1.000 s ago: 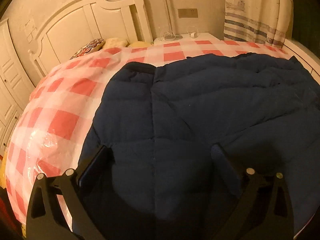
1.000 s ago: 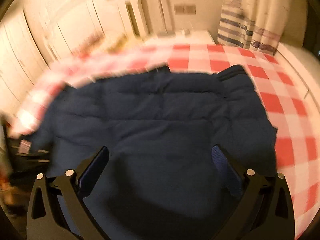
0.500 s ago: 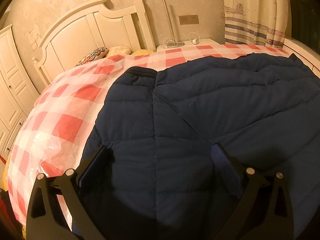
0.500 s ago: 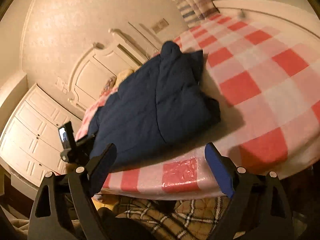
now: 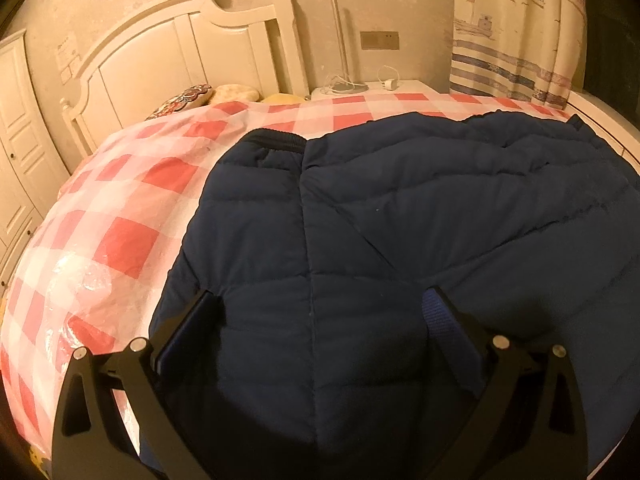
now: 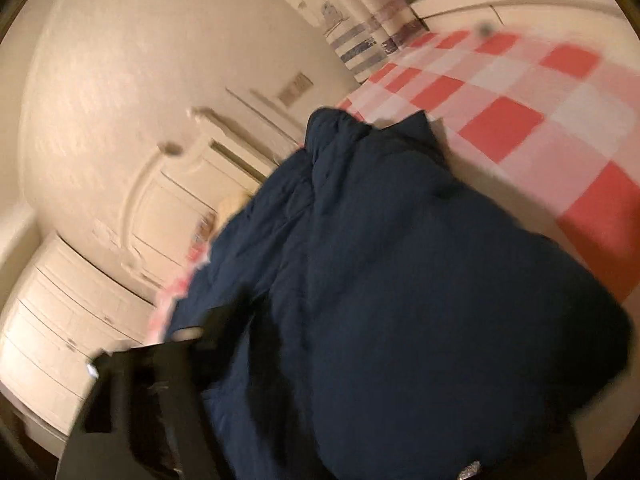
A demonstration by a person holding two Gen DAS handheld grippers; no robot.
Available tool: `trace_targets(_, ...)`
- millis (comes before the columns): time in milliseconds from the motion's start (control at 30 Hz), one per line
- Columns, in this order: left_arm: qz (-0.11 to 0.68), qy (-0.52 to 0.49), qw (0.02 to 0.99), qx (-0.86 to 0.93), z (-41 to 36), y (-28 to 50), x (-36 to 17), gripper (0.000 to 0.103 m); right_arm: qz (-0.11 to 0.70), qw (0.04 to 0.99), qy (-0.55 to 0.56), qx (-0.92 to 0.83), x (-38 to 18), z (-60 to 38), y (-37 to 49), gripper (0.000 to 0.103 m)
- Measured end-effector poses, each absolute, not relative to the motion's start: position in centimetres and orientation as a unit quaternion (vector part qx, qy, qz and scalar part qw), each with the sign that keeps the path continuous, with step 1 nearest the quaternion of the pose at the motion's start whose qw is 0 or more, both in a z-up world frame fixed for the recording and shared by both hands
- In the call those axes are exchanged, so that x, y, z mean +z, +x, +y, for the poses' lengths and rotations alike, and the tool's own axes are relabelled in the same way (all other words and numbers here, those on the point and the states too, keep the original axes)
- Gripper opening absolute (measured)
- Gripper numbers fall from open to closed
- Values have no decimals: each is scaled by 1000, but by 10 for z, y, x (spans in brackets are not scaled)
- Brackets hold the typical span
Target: Fold large clothes
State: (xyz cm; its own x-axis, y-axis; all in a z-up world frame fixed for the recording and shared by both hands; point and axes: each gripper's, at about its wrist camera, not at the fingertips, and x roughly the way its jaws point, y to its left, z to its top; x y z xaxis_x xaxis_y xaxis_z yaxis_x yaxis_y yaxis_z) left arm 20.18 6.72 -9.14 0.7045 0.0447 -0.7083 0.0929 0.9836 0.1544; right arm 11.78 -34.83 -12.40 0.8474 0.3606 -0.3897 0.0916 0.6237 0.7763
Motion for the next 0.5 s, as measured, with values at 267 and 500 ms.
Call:
trace_targets(267,389,92,915,-58,30,182,-60,101,215,867,436,110,-125,-370,65,32)
trace_targets(500,365,161,907,-133,-64,158,-46,101,184,886,416,91,-98,-390,31,32)
